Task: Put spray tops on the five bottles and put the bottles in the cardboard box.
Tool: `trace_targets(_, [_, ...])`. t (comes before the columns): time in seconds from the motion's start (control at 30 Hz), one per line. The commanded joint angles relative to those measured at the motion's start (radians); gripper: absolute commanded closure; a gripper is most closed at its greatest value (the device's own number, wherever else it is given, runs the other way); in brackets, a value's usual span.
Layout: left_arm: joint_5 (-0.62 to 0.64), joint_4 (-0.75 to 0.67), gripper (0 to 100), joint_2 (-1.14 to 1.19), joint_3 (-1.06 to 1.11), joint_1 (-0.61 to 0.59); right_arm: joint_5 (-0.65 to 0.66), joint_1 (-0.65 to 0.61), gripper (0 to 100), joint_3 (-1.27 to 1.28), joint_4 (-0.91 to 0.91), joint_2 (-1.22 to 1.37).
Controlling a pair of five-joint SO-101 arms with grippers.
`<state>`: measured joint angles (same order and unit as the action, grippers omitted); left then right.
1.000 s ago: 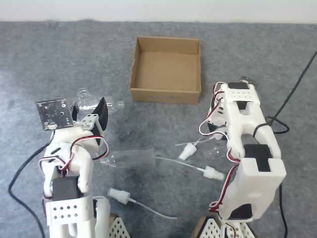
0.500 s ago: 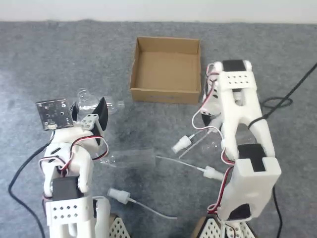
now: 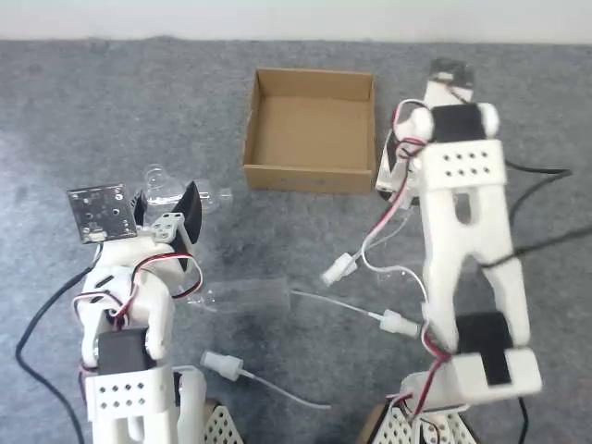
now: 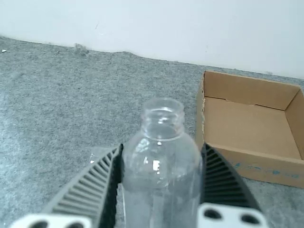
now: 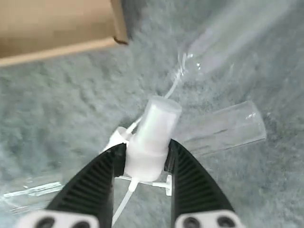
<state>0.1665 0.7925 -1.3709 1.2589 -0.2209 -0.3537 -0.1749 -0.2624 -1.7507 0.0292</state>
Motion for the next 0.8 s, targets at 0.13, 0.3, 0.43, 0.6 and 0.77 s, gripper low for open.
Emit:
trace_targets(0.13, [-0.028, 0.107, 85, -0.020, -0.082, 0.068, 0.011, -0.058, 97.2, -0.057, -0.042, -0.326])
trace_targets(0.3, [-0.071, 0.143, 85, -0.020, -0.091, 0.158, 0.012, -0.163, 97.2, -0.057, 0.028, -0.478])
trace_targets(0.43, [-0.104, 0.143, 85, -0.020, -0.091, 0.215, 0.055, -0.228, 97.2, -0.057, 0.097, -0.539])
trace_targets(0.6, [-0.140, 0.104, 85, -0.020, -0.091, 0.299, 0.180, -0.266, 97.2, -0.057, 0.189, -0.588])
trace_targets(0.77, [-0.150, 0.043, 85, -0.020, -0.090, 0.347, 0.256, -0.294, 97.2, -0.057, 0.317, -0.607])
